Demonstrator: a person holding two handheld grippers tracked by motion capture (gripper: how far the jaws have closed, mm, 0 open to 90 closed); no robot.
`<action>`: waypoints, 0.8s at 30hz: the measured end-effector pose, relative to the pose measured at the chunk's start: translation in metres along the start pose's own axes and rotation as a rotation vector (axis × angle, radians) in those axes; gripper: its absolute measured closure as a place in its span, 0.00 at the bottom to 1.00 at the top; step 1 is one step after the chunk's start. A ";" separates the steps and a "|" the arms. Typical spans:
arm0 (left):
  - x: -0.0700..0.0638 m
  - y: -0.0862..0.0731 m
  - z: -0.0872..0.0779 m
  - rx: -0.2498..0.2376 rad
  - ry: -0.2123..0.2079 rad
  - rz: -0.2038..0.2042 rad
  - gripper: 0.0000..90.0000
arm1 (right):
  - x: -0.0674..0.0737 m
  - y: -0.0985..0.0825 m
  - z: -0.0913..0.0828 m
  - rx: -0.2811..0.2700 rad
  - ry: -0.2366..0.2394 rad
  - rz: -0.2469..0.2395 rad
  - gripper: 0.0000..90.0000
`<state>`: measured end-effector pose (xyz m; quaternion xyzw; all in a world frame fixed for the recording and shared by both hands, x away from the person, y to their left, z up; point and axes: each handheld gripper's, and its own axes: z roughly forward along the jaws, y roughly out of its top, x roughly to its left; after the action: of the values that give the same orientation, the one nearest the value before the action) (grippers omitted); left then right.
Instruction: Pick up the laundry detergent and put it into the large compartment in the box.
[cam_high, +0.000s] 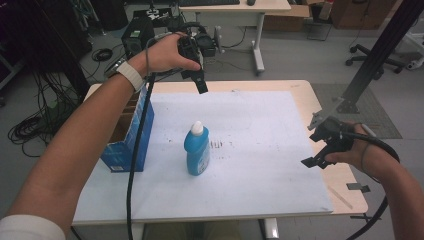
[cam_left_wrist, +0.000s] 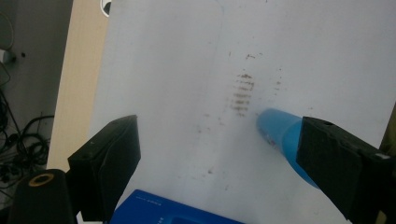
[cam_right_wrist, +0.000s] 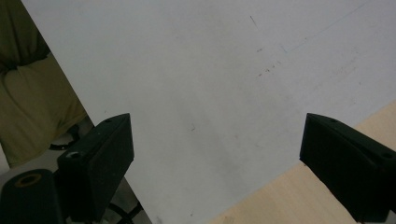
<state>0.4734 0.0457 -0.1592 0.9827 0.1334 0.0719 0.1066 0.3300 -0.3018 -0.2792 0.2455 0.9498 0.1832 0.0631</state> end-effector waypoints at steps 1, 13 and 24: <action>-0.001 0.000 0.000 0.000 0.001 -0.005 0.16 | 0.000 0.000 -0.001 -0.002 -0.001 0.004 0.11; -0.011 0.003 -0.008 0.016 0.025 -0.060 0.06 | 0.002 -0.004 0.002 -0.008 -0.003 0.000 0.11; -0.029 0.003 -0.023 0.027 0.068 -0.192 0.05 | 0.007 -0.004 0.001 -0.021 -0.015 -0.014 0.11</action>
<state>0.4425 0.0390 -0.1395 0.9637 0.2315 0.0928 0.0950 0.3226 -0.3012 -0.2818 0.2397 0.9490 0.1908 0.0740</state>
